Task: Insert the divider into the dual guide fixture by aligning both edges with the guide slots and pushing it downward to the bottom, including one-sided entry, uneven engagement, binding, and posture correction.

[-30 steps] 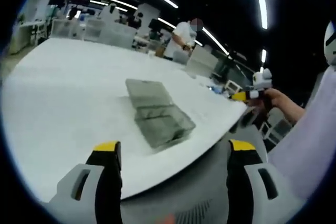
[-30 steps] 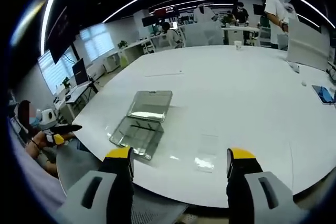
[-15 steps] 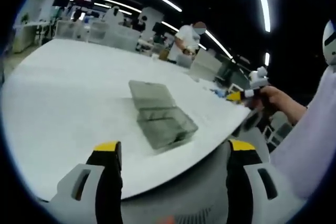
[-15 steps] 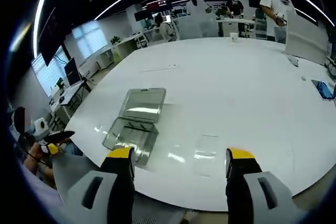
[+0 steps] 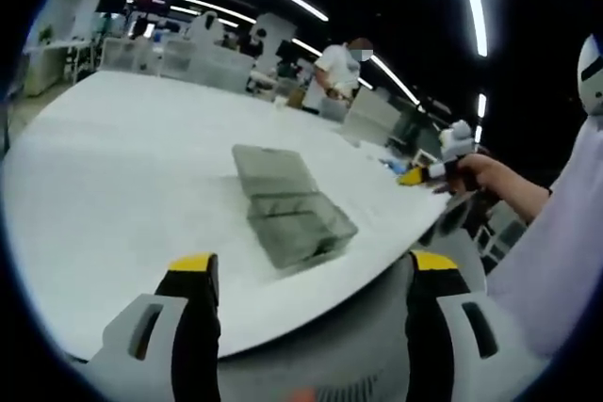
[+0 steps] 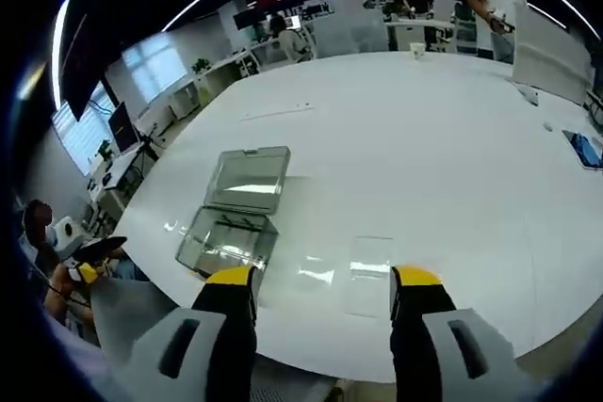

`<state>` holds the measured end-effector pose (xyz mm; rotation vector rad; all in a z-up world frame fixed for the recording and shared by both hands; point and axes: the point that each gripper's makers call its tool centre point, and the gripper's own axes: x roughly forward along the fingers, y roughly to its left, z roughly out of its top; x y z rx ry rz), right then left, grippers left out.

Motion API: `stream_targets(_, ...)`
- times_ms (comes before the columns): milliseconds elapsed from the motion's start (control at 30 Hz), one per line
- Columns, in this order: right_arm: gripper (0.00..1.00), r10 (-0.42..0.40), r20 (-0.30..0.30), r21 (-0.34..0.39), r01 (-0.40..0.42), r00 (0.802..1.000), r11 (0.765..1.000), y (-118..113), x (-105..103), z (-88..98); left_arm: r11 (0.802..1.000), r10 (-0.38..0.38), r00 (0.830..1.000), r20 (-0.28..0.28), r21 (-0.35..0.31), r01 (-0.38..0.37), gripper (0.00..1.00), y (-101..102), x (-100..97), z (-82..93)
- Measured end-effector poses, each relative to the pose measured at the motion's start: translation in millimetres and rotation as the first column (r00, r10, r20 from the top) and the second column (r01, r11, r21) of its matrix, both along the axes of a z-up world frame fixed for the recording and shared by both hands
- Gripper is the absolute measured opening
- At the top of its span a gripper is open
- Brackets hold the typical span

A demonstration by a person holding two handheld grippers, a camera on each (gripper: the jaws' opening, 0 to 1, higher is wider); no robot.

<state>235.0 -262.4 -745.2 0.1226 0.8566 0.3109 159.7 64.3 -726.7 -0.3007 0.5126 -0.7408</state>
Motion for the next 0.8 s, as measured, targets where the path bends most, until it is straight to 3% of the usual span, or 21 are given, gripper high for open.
stream_targets(400,0.57,-0.035,-0.045,-0.021,0.034,0.998,0.999,-19,15,-17.5,1.0,-0.003,1.0,-0.006,0.008,0.004,0.79,-2,-0.5,-0.9)
stream_targets(800,0.57,-0.038,-0.081,-0.04,0.035,0.996,0.999,-18,23,-31.5,1.0,-0.001,1.0,-0.007,0.007,0.001,0.79,-1,-1.0,-0.8)
